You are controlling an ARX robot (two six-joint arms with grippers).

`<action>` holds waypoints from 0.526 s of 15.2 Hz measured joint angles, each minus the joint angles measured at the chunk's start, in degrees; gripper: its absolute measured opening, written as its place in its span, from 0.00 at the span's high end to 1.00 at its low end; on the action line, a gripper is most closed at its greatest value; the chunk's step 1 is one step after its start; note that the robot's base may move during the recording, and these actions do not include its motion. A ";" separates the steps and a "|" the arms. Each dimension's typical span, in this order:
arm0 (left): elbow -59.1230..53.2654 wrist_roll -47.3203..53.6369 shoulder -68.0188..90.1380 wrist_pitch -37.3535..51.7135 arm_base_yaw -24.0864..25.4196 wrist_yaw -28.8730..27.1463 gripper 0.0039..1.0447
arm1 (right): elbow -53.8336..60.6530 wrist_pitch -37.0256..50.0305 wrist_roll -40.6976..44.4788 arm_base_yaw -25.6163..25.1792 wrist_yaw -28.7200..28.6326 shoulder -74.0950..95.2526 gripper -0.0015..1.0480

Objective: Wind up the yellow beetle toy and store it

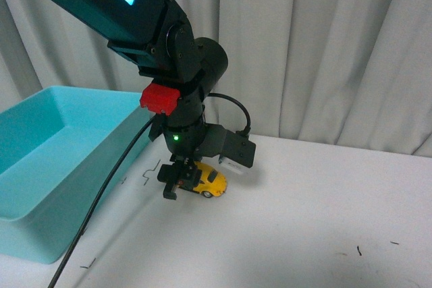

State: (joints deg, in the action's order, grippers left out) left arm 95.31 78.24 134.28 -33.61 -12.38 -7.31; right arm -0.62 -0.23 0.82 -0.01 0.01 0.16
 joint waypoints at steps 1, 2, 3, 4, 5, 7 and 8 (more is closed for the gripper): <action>0.09 0.04 0.00 -0.02 0.20 -0.04 0.60 | 0.00 0.00 0.02 0.00 0.00 0.00 0.06; 0.20 0.02 -0.02 -0.28 0.24 -0.04 0.61 | 0.00 0.00 0.00 0.00 0.00 0.00 0.06; 0.50 0.28 -0.02 -0.83 0.46 0.09 0.62 | 0.00 0.00 0.02 0.00 0.00 0.00 0.06; 0.83 1.40 -0.02 -1.64 0.52 0.79 0.62 | 0.00 0.00 0.02 0.00 0.00 0.00 0.06; 1.46 2.82 -0.07 -3.06 0.59 2.54 0.62 | 0.00 0.00 0.00 0.00 0.00 0.00 0.06; 4.94 -0.96 -0.96 -8.79 1.55 9.86 0.62 | 0.00 0.00 0.02 0.00 0.00 0.00 0.06; 6.34 -4.07 -3.06 -10.49 2.32 12.94 0.62 | 0.00 0.00 0.02 0.00 0.00 0.00 0.06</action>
State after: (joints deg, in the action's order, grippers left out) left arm 101.65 74.17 131.22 -44.10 -10.07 5.63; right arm -0.62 -0.23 0.84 -0.01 0.01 0.16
